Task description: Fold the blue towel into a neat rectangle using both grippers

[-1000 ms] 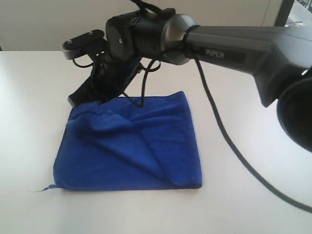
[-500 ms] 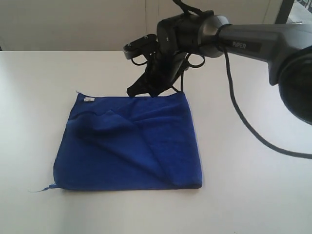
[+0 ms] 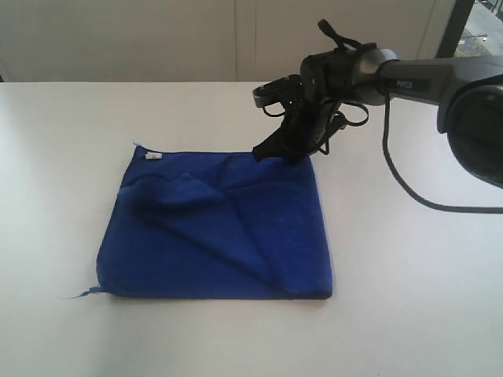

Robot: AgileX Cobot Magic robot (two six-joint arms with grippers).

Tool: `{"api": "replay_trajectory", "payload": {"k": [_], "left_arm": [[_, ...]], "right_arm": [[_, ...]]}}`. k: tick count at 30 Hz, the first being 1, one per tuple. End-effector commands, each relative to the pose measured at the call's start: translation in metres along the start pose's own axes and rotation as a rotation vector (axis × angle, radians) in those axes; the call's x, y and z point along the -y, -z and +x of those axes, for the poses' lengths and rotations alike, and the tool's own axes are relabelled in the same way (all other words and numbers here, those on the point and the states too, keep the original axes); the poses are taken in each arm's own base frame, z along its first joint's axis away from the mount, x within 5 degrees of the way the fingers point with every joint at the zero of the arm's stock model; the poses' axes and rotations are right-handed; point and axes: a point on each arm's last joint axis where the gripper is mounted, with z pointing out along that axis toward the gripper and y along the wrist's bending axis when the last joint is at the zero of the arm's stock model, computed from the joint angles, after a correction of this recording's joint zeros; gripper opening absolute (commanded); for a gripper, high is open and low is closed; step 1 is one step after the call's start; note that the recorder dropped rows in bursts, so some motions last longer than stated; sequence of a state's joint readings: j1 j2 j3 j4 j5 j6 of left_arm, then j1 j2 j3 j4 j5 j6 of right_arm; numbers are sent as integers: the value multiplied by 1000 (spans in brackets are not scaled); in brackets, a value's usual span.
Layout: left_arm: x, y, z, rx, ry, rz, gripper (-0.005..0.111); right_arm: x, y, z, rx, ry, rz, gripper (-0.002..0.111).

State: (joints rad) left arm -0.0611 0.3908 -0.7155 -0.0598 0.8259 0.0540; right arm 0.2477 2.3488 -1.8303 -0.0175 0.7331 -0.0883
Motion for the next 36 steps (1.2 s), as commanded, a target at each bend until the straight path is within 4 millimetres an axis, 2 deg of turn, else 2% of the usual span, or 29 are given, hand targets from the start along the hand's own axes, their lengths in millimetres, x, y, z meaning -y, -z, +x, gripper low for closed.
{"api": "replay_trajectory", "payload": {"k": [1, 3, 6, 8, 12, 17, 21, 25, 27, 30, 32, 36], "left_arm": [[1, 0, 2, -5, 6, 4, 0], [1, 0, 2, -5, 6, 4, 0], [1, 0, 2, -5, 6, 4, 0], [1, 0, 2, -5, 6, 4, 0], [1, 0, 2, -5, 6, 4, 0], [1, 0, 2, -5, 6, 4, 0], [1, 0, 2, -5, 6, 4, 0], [1, 0, 2, -5, 6, 4, 0], [1, 0, 2, -5, 6, 4, 0], [1, 0, 2, -5, 6, 4, 0], [1, 0, 2, -5, 6, 4, 0], [1, 0, 2, -5, 6, 4, 0]], "right_arm": [[32, -7, 20, -146, -113, 38, 0], [41, -5, 28, -214, -159, 51, 0], [57, 1, 50, -431, -208, 78, 0], [59, 5, 57, -518, -208, 88, 0], [58, 7, 60, -527, -207, 87, 0], [50, 21, 82, -591, -199, 80, 0], [45, 45, 102, -626, -197, 76, 0], [39, 71, 96, -507, -177, 51, 0], [30, 83, 90, -438, -150, 27, 0], [5, 101, 74, -275, -55, -15, 0], [-18, 110, 63, -181, 7, -33, 0], [-68, 115, 52, -56, 120, -81, 0]]}}
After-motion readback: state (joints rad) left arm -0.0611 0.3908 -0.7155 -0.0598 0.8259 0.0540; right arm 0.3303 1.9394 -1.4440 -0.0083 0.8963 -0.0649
